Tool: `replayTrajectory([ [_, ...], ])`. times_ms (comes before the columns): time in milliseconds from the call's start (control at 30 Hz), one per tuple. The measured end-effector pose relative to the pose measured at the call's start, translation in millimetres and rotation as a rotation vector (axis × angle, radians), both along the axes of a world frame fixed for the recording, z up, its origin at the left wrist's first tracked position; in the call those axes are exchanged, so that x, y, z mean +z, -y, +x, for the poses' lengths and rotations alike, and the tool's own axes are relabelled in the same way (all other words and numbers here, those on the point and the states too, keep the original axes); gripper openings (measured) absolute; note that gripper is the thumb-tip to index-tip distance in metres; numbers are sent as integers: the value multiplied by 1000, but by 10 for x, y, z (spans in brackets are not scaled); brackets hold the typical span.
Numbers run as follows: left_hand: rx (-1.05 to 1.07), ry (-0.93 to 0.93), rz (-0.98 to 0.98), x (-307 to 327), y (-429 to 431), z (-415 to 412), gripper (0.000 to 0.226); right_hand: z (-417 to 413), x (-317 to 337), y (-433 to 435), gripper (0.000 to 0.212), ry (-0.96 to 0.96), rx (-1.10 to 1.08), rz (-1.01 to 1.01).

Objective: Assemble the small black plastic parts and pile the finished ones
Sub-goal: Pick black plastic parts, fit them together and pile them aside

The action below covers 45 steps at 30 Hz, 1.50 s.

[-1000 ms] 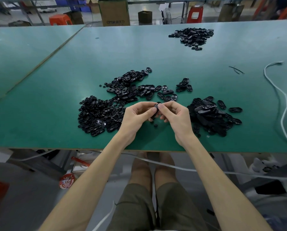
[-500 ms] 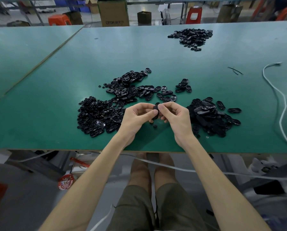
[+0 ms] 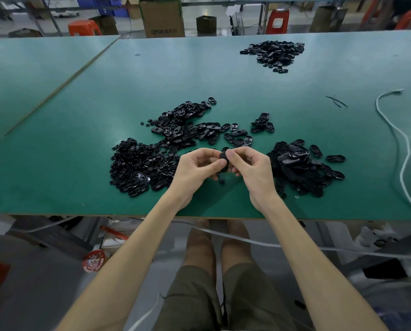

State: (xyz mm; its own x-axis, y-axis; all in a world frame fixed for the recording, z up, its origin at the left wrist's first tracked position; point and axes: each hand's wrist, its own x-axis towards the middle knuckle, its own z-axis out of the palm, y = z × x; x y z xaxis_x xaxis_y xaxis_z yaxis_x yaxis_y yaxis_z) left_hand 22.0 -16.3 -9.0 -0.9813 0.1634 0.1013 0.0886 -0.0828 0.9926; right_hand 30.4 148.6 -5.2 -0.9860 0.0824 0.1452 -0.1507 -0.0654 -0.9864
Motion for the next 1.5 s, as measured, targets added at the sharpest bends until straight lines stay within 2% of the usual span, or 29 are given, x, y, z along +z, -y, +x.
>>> replayTrajectory([
  [367,2,-19,90,-10,40,-5,26,13,13,10,6,21,13,-4],
  [1167,93,-40,65,-13,0,-2,25,16,3,11,8,0,72,49],
  [1267,54,-31,101,-13,13,-4,20,11,0,0,7,9,30,16],
  [1500,19,-36,103,-13,12,2,26,5,-10,3,7,22,-6,10],
])
